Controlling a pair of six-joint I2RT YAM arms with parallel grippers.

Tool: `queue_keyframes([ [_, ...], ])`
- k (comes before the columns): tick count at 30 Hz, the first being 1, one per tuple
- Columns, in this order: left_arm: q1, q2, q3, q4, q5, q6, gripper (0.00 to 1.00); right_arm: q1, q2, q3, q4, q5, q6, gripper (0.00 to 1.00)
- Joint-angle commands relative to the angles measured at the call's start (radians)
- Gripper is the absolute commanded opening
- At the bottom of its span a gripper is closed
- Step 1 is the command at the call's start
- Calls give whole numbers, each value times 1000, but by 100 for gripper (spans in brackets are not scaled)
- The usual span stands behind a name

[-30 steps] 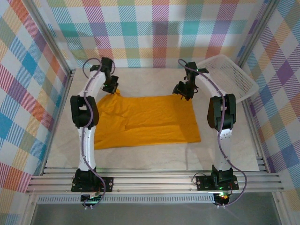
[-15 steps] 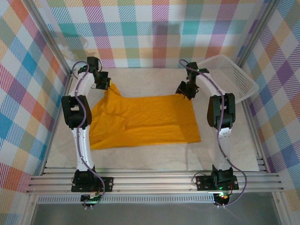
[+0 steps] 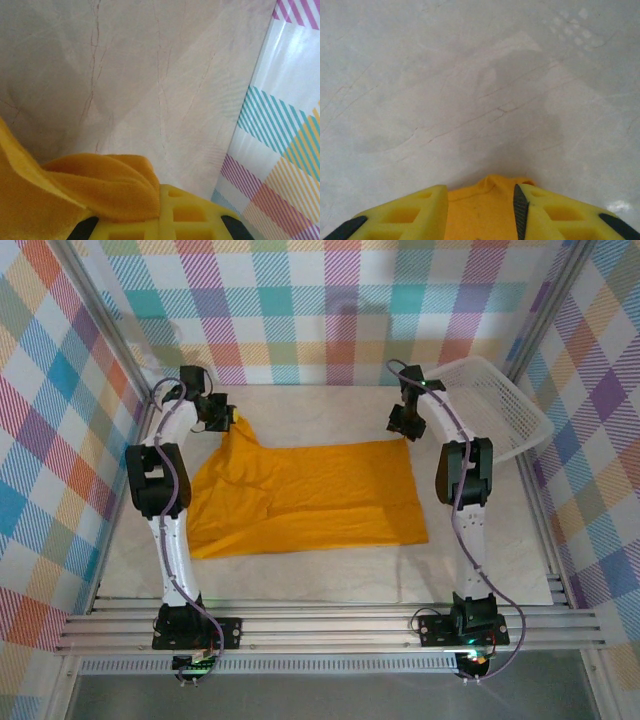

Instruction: Fold and stack the t-shirts

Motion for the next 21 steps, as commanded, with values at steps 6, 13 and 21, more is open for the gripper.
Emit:
queue_keyframes([
  [6,31,-45,-13,-11,45,27,0,1,63,72,-106,82,-30,37],
  [13,35,-27,1,-48,46,64,0,7,38,39,-117,157,-56,38],
  [21,37,-22,0,-60,47,77,0,7,108,104,-144,104,-55,40],
])
